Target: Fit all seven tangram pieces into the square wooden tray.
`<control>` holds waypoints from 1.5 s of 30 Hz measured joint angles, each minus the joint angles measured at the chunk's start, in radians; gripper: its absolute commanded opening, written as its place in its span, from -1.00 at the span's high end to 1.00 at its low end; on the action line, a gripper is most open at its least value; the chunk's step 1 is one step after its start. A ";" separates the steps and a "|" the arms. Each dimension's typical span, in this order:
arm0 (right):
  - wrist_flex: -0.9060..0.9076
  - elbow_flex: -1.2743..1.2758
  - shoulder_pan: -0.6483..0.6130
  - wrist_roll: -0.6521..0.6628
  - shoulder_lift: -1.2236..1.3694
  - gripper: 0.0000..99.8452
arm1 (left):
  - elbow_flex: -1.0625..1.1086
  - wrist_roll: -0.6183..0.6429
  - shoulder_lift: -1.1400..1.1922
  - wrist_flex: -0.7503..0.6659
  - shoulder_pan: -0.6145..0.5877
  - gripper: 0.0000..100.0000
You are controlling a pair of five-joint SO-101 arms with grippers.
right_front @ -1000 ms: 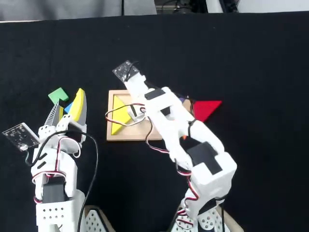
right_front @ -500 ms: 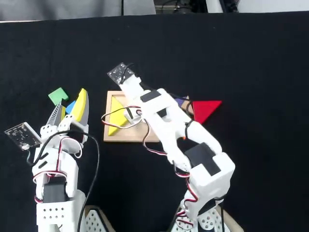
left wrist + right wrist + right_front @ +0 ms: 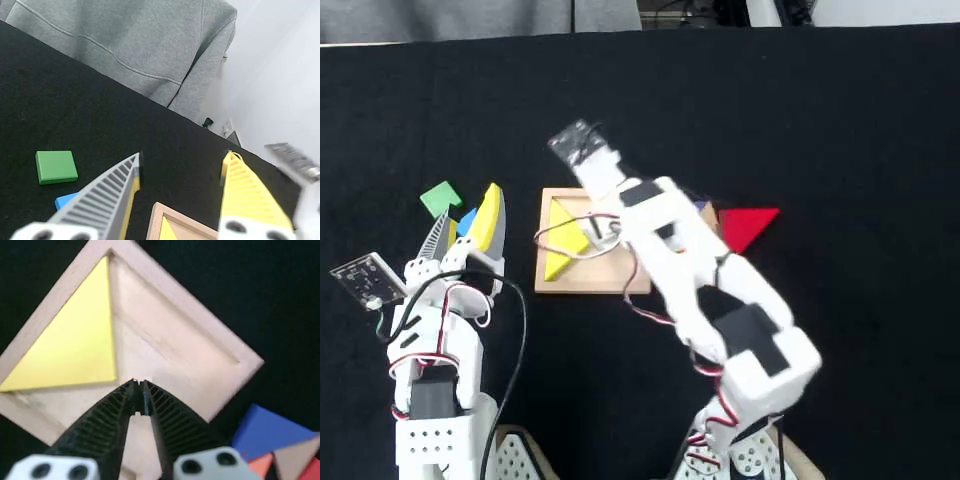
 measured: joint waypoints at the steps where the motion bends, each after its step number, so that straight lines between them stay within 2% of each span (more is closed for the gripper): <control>1: 0.021 0.000 0.009 -0.002 -0.037 0.98 | 0.002 0.000 0.000 0.000 0.000 0.47; 5: 0.132 0.000 0.091 0.000 -0.204 0.98 | 0.002 0.000 0.000 0.000 0.000 0.47; 9: 0.215 0.009 0.252 0.002 -0.342 0.98 | 0.003 0.000 0.000 0.000 0.002 0.47; 13: 0.265 0.034 0.440 0.002 -0.374 0.97 | 0.003 -0.049 0.000 0.000 0.057 0.47; 17: 0.270 0.049 0.560 0.000 -0.365 0.96 | 0.005 -0.114 0.000 0.000 0.118 0.47; 21: 0.272 0.046 0.571 0.002 -0.284 0.83 | 0.005 -0.127 0.000 0.000 0.132 0.47; 27: 0.272 -0.144 0.571 0.002 -0.080 0.98 | 0.005 -0.132 0.000 0.000 0.157 0.47; 29: 0.288 -0.241 0.571 0.002 0.018 0.96 | 0.005 -0.132 0.000 0.000 0.157 0.47; 33: 0.356 -0.443 0.578 0.002 0.236 0.97 | 0.005 -0.143 0.000 0.000 0.157 0.47; 39: 0.497 -0.772 0.585 0.002 0.497 0.97 | 0.005 -0.244 0.000 0.003 0.180 0.47; 45: 0.652 -1.040 0.652 0.002 0.686 0.97 | 0.005 -0.256 0.000 0.006 0.183 0.47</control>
